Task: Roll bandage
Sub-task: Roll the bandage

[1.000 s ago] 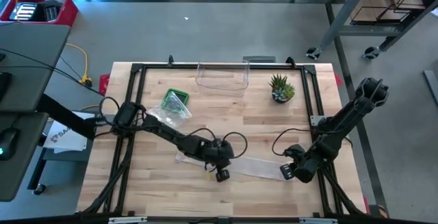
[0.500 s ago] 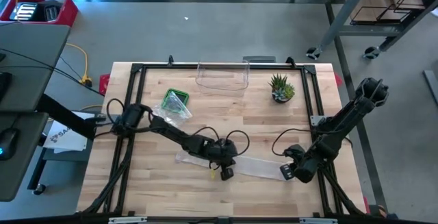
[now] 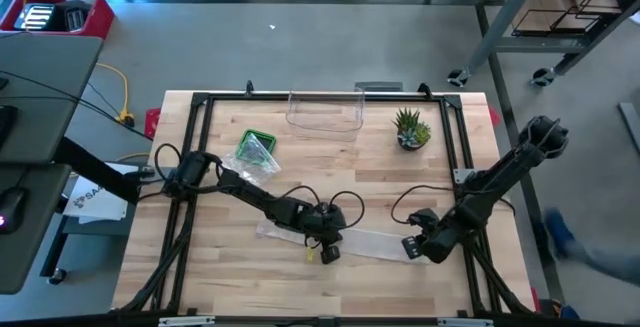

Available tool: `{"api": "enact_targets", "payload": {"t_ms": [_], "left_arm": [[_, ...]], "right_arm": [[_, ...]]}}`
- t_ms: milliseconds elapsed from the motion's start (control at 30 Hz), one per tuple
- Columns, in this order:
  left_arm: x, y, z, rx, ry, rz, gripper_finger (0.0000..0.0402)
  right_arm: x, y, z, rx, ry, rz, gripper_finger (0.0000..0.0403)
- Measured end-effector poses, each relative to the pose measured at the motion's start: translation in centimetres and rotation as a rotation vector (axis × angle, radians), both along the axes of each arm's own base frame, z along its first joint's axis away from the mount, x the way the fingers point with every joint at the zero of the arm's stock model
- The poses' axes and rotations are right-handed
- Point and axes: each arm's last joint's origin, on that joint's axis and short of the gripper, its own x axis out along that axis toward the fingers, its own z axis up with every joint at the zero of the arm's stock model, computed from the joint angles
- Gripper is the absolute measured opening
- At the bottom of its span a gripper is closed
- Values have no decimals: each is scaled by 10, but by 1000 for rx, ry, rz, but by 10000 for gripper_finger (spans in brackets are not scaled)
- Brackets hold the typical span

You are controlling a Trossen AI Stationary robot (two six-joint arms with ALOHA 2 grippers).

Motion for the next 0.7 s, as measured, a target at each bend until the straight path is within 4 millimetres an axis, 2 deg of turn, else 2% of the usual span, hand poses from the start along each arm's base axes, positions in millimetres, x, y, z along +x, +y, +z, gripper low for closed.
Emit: {"api": "enact_targets", "payload": {"t_ms": [100, 200, 267, 367, 500, 700], "left_arm": [[0, 0, 0, 0, 1, 1, 0], [0, 0, -1, 0, 1, 1, 0], [0, 0, 0, 0, 0, 0, 0], [1, 0, 0, -1, -9, 2, 0], [1, 0, 0, -3, -12, 2, 0], [1, 0, 0, -7, -13, -1, 0]], "right_arm": [[9, 0, 1, -40, -101, -15, 0], [16, 1, 29, -65, -203, -2, 0], [11, 1, 43, -102, -137, 56, 0], [-5, -2, 55, -161, 71, 112, 0], [-23, 1, 50, -151, 225, 89, 0], [-42, 7, 13, -69, 302, 84, 0]]}}
